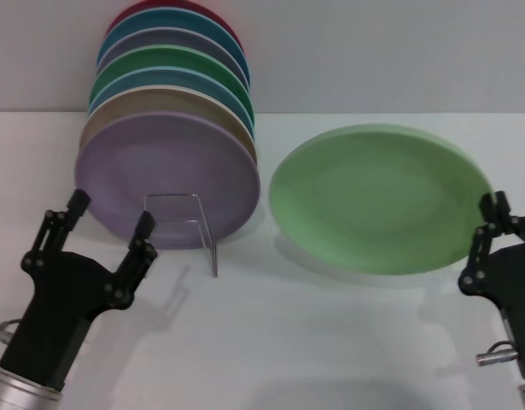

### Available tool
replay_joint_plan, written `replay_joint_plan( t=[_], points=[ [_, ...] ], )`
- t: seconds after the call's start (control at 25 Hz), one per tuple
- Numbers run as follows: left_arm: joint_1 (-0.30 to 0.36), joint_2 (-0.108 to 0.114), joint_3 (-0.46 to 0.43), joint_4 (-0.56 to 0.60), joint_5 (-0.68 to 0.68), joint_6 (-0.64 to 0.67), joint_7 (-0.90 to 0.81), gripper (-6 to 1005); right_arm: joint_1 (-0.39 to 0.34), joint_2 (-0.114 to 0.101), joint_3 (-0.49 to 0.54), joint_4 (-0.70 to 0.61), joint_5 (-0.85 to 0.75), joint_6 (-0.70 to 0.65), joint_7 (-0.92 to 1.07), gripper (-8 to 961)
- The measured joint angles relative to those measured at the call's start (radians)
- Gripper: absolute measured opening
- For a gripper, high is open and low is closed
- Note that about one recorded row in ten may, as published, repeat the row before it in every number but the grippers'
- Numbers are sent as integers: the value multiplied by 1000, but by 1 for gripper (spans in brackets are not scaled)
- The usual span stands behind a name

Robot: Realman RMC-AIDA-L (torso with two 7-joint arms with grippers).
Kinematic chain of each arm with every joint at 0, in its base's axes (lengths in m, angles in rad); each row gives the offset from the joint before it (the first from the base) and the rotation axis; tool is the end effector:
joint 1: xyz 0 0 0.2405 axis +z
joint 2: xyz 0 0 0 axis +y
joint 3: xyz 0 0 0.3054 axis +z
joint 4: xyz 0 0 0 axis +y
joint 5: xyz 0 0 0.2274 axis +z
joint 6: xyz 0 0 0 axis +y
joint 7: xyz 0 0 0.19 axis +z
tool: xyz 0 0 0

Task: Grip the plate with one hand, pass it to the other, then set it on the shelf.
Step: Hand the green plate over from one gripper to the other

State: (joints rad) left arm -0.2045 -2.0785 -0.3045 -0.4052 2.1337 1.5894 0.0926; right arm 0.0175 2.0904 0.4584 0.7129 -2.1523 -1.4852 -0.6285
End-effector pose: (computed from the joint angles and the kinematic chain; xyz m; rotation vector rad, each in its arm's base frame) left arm -0.3015 0.2746 -0.0977 -1.7203 -0.2518 -0.9866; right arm 0.2905 0.2523 -0.0934 -1.4975 0.1426 0.6453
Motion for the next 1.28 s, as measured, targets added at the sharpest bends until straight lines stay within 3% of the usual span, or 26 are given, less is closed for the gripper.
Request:
replay_joint_plan(
  t=[0.56, 1.28],
  points=[
    [-29, 0, 62, -45, 0, -106, 4, 758, 41, -2, -101, 69, 72, 30, -210, 17],
    [-62, 2, 69, -73, 0, -170, 4, 757, 84, 1, -152, 87, 72, 84, -255, 17]
  ],
)
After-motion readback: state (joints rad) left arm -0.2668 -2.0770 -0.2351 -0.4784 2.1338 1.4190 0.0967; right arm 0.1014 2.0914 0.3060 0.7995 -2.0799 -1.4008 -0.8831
